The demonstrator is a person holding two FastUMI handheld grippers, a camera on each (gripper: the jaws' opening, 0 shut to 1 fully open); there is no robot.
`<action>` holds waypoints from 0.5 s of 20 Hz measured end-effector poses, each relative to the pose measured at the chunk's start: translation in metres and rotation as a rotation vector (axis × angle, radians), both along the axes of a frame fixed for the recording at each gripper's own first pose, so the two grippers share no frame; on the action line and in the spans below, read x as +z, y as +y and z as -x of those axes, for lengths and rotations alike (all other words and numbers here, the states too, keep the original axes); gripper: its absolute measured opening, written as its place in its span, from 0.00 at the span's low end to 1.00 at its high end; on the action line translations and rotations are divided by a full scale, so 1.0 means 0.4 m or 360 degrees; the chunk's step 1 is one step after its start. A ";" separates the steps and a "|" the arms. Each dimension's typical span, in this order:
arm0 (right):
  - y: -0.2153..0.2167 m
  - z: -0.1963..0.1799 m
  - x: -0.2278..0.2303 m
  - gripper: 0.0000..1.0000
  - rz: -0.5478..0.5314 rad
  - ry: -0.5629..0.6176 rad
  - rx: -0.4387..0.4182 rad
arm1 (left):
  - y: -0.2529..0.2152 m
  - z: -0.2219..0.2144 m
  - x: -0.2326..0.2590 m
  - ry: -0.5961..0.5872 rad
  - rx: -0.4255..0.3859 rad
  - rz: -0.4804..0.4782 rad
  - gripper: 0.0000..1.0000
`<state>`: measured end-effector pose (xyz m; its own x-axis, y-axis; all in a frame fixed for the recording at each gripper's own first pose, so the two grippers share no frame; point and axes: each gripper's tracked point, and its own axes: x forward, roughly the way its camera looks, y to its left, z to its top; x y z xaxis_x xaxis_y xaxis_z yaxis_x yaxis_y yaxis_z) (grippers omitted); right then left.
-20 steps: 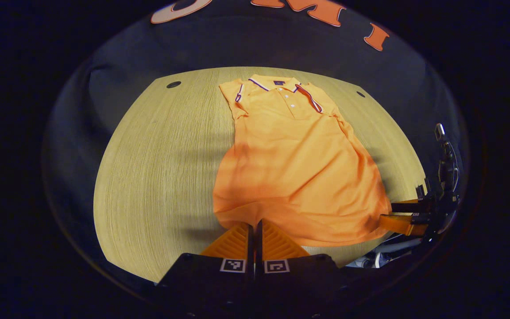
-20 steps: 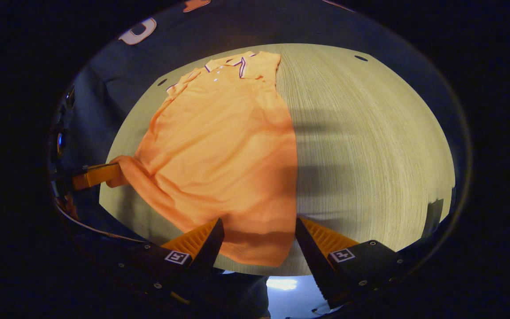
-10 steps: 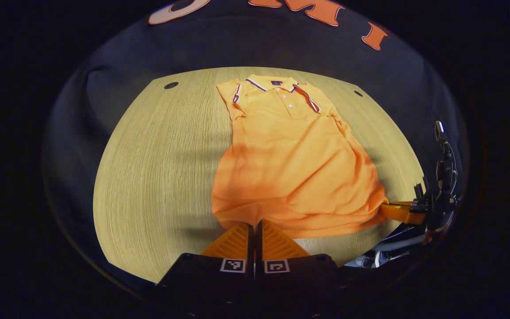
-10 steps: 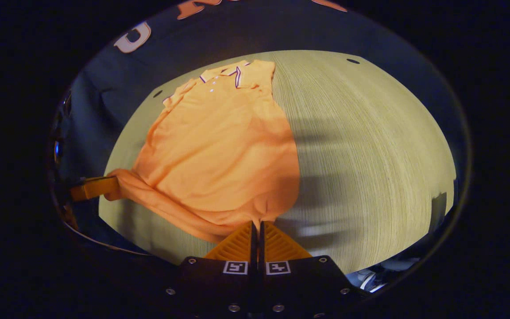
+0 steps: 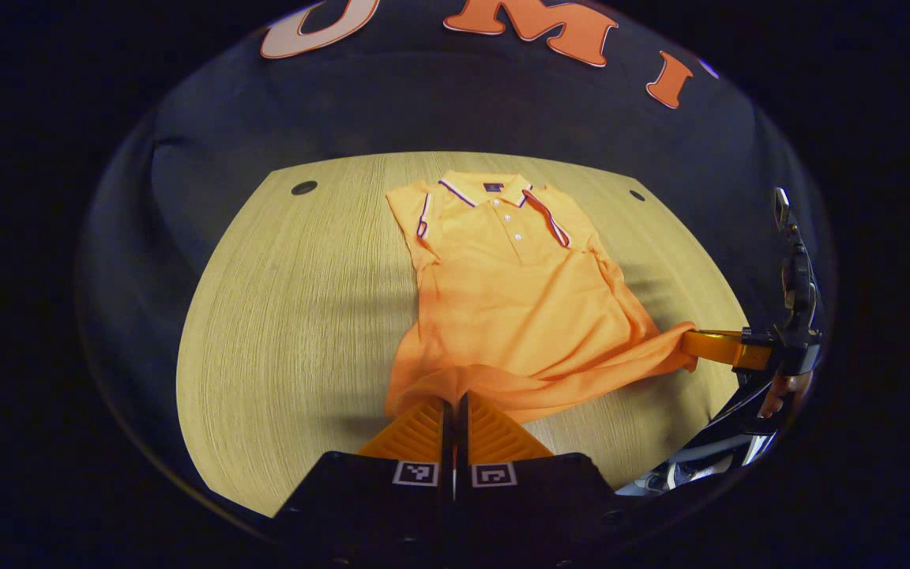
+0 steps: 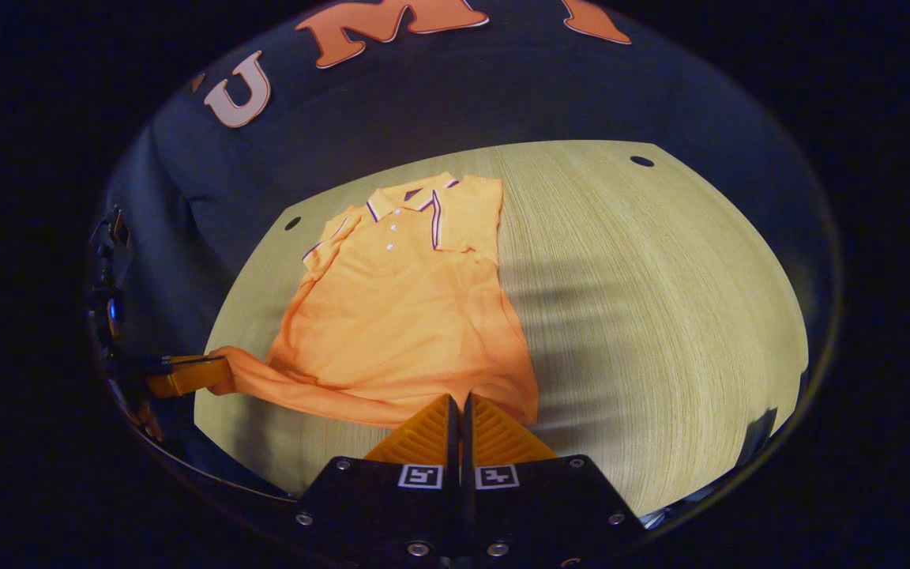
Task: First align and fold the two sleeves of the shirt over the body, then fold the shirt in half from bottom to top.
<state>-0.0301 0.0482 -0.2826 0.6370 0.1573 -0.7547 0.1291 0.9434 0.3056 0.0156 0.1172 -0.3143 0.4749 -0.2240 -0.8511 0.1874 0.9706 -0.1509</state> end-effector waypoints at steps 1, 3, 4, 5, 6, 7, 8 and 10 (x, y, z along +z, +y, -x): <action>-0.005 -0.027 0.011 0.01 0.0014 -0.0014 0.0010 | -0.001 -0.028 0.006 -0.0020 -0.0002 0.0001 0.01; -0.022 -0.082 0.035 0.01 0.0034 -0.0038 0.0005 | -0.003 -0.084 0.025 -0.0068 -0.0007 0.0005 0.01; -0.032 -0.112 0.047 0.01 0.0047 -0.0055 -0.0011 | -0.005 -0.110 0.032 -0.0086 -0.0012 0.0008 0.01; -0.037 -0.143 0.052 0.01 0.0060 -0.0063 -0.0009 | -0.007 -0.141 0.036 -0.0104 -0.0020 0.0008 0.01; -0.047 -0.176 0.061 0.01 0.0082 -0.0076 -0.0009 | -0.007 -0.169 0.040 -0.0121 -0.0028 0.0002 0.01; -0.056 -0.204 0.072 0.01 0.0102 -0.0088 -0.0008 | -0.006 -0.200 0.043 -0.0134 -0.0035 -0.0002 0.01; -0.062 -0.236 0.084 0.01 0.0113 -0.0102 -0.0011 | -0.008 -0.227 0.047 -0.0152 -0.0039 0.0002 0.01; -0.076 -0.294 0.092 0.01 0.0137 -0.0110 -0.0012 | -0.012 -0.291 0.051 -0.0176 -0.0038 0.0018 0.01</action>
